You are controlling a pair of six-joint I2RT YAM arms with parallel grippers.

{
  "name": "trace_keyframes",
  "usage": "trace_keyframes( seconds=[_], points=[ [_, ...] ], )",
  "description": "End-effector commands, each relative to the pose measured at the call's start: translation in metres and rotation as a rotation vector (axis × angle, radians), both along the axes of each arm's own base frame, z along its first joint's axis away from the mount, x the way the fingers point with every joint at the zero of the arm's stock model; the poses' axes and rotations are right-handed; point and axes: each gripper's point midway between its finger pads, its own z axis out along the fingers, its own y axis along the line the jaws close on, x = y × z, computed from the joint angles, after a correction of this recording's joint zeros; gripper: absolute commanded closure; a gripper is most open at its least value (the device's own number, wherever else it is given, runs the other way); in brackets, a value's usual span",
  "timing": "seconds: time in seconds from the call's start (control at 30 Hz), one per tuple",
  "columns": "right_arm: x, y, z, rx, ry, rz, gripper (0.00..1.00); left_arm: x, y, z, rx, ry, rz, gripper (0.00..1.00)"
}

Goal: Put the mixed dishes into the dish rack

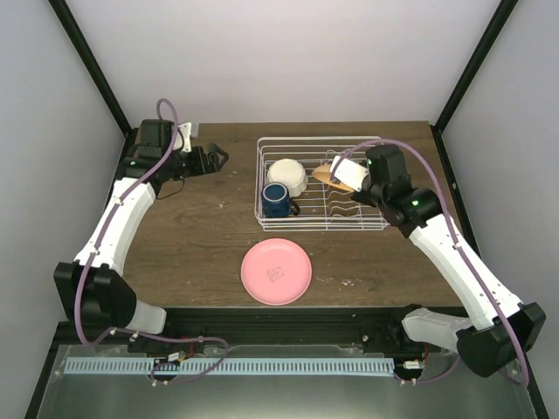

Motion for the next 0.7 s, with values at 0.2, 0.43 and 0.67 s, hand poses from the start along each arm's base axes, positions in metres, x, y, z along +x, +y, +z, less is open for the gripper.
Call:
trace_keyframes(
  seconds=[0.2,0.43,0.67],
  points=[
    [0.021,-0.021,-0.003,-0.323,-0.227,0.003,0.99,0.022,-0.006,-0.016,-0.034,0.019,-0.025,0.00],
    [0.038,-0.014,-0.018,-0.390,-0.303,0.024,0.99,0.029,-0.004,-0.027,-0.031,0.037,-0.020,0.00],
    [0.051,-0.002,-0.035,-0.400,-0.314,0.061,0.99,0.033,-0.002,-0.033,-0.025,0.048,-0.016,0.00]
  ],
)
